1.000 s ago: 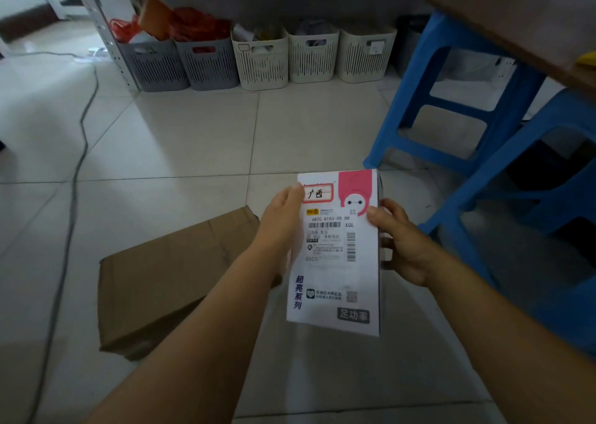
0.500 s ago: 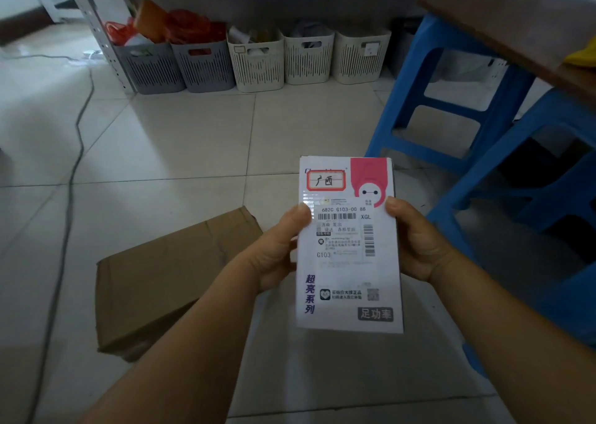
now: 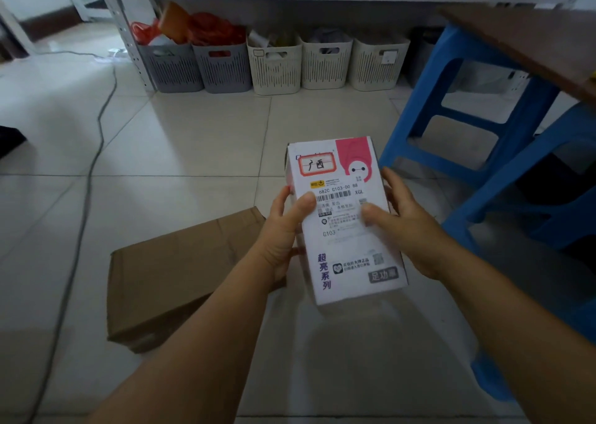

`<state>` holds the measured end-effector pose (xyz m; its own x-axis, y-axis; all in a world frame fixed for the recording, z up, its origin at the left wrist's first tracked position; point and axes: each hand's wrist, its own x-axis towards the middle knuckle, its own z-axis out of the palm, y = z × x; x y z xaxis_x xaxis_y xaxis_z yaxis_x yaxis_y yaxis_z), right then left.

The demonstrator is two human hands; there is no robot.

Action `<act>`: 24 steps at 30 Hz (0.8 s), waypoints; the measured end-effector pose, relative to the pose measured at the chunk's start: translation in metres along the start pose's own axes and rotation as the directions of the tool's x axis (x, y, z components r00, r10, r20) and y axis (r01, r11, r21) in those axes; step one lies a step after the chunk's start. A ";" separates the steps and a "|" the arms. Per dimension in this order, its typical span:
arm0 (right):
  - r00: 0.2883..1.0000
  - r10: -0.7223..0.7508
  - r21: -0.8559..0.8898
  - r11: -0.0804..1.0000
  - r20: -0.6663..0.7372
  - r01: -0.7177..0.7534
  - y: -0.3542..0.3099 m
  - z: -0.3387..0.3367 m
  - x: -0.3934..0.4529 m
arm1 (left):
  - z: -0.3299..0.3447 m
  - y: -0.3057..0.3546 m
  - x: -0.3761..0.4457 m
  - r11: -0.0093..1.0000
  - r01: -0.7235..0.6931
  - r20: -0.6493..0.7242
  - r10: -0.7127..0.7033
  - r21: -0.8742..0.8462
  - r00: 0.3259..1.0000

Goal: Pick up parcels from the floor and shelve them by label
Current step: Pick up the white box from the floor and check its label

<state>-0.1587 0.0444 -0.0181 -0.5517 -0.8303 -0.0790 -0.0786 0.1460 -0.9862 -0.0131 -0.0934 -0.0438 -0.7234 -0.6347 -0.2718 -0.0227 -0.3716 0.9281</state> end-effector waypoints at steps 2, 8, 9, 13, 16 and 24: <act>0.999 -0.017 -0.044 0.999 0.052 0.019 0.001 0.007 -0.002 | 0.000 0.004 0.000 0.997 -0.008 -0.062 0.003 -0.079 0.998; 0.985 0.015 0.152 0.988 -0.172 0.012 -0.005 0.017 0.002 | -0.001 0.002 -0.003 0.999 0.039 0.036 -0.040 0.031 0.999; 0.976 0.029 0.180 0.984 -0.214 0.011 -0.005 0.014 0.003 | -0.001 0.000 -0.004 0.995 0.071 0.074 -0.076 0.071 0.994; 0.960 -0.055 0.026 0.998 -0.273 0.064 -0.003 0.007 0.001 | -0.003 -0.005 -0.004 0.987 0.100 0.118 -0.115 0.127 0.986; 0.948 -0.210 -0.230 0.961 -0.240 0.155 -0.004 0.012 -0.003 | 0.000 -0.003 -0.004 0.992 0.075 0.095 -0.085 0.106 0.992; 0.867 -0.491 -0.751 0.603 -0.084 0.269 0.011 0.030 -0.014 | 0.000 -0.009 0.001 0.998 0.069 0.018 -0.069 0.012 0.997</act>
<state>-0.1268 0.0409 -0.0323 -0.5092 -0.7467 0.4280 -0.8196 0.2689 -0.5060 -0.0130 -0.0906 -0.0526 -0.7322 -0.5954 -0.3307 -0.0809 -0.4060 0.9103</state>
